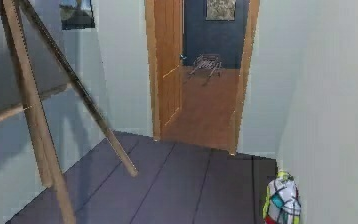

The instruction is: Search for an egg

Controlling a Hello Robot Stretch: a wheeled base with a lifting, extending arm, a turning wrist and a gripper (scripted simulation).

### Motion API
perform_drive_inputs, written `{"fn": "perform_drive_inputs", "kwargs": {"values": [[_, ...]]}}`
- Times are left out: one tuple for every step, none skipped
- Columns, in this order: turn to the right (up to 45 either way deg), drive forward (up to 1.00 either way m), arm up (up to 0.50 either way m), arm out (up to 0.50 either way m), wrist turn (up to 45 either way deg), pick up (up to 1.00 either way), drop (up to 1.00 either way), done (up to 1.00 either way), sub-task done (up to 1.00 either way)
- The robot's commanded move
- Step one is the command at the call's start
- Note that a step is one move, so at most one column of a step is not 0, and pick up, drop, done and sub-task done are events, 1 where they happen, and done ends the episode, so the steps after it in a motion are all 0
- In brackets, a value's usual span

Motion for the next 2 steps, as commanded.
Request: {"fn": "perform_drive_inputs", "kwargs": {"values": [[0.0, 1.00, 0.00, 0.00, 0.0, 0.00, 0.00, 0.00, 0.00], [0.0, 0.60, 0.00, 0.00, 0.0, 0.00, 0.00, 0.00, 0.00]]}}
